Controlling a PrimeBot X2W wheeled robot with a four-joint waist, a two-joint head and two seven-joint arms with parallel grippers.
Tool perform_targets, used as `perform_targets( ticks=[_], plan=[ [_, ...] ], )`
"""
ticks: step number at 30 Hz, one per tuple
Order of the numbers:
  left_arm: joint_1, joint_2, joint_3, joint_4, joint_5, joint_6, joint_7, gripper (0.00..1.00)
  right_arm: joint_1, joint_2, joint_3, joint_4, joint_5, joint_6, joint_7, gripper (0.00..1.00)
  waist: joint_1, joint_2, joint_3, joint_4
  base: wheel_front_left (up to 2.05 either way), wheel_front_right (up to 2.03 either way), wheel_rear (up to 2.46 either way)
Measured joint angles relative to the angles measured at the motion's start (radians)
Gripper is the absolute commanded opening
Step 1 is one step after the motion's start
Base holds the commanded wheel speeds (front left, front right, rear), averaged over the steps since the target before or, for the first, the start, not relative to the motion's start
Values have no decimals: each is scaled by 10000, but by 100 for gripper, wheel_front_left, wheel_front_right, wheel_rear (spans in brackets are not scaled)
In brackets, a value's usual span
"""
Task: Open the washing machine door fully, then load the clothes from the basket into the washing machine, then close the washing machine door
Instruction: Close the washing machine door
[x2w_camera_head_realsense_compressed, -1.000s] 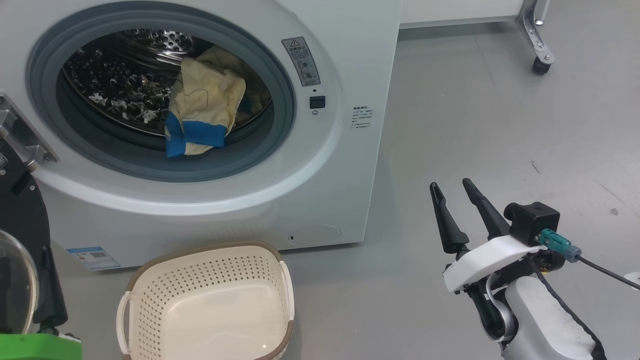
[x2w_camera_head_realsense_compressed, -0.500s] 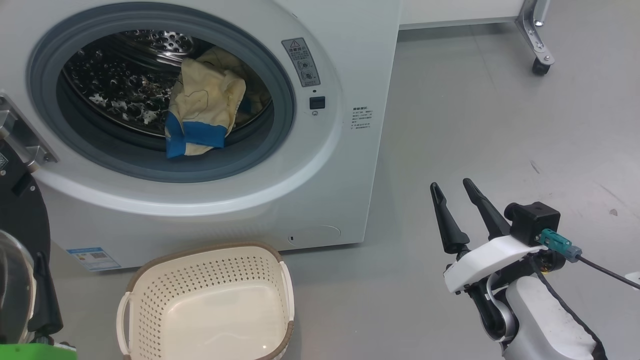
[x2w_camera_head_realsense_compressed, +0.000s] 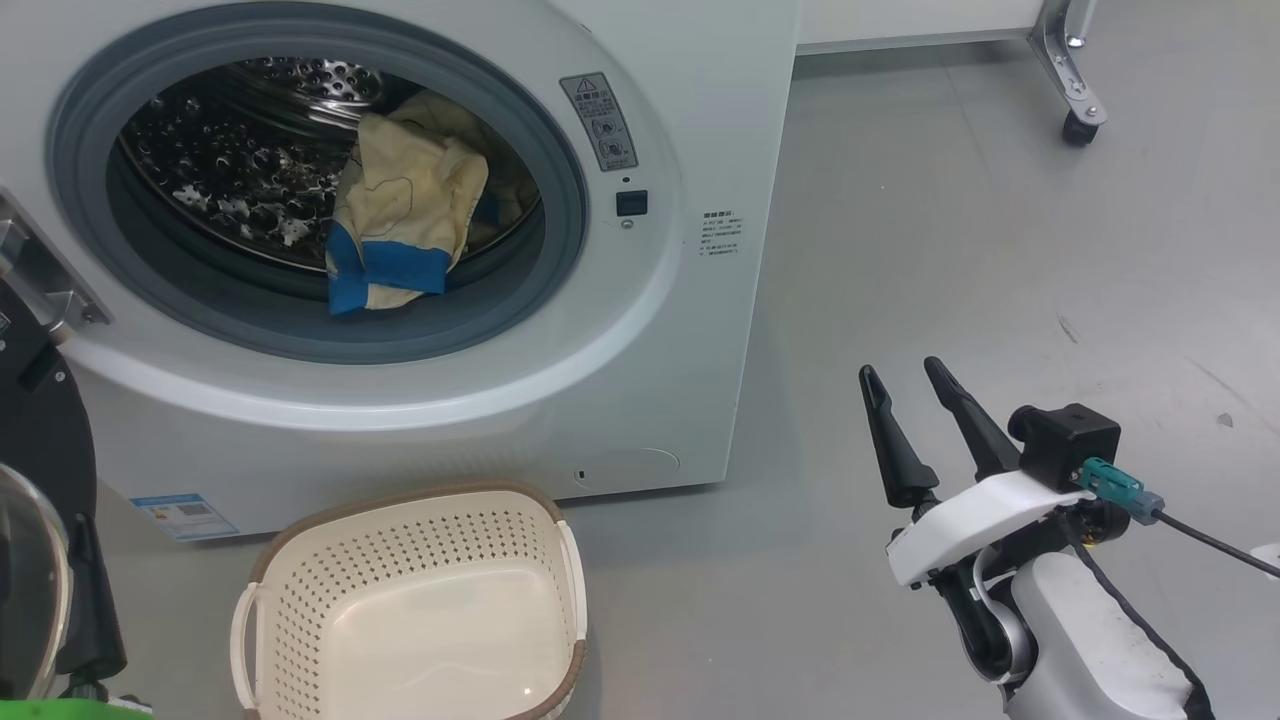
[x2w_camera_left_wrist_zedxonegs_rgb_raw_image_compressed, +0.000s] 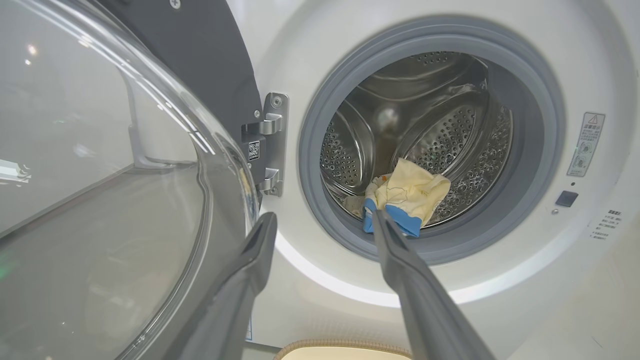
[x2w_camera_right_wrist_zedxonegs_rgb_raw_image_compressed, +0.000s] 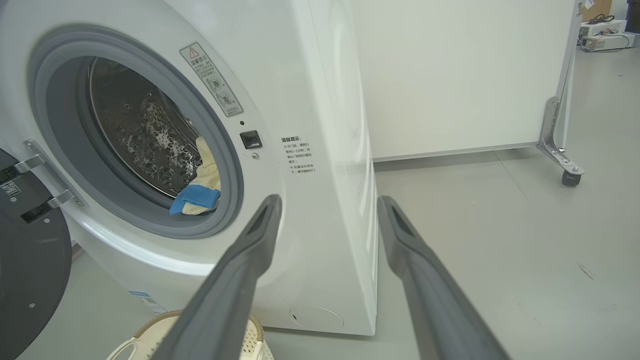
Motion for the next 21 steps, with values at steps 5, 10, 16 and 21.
perform_targets(
  ticks=[5, 10, 16, 21],
  plan=[
    [12, -58, 52, -15, 81, -12, 0, 100, -1, -2, 0, 0, 0, 31, 0, 100, 0, 0, 11, -6, 0, 0, 0],
    [17, -96, 134, -29, 88, -82, 0, 100, -2, -2, 4, 0, 0, 31, 0, 100, 0, 0, 24, -8, 0, 0, 0],
    [61, -127, 215, -56, 105, -102, 0, 100, -3, -2, 13, 0, 0, 31, 0, 100, 0, 0, 54, -13, 0, 0, 0],
    [116, -150, 257, -63, 157, -174, 0, 100, -4, 0, 21, 0, 0, 31, 0, 100, 0, 0, 61, -19, -2, 2, 0]
  ],
)
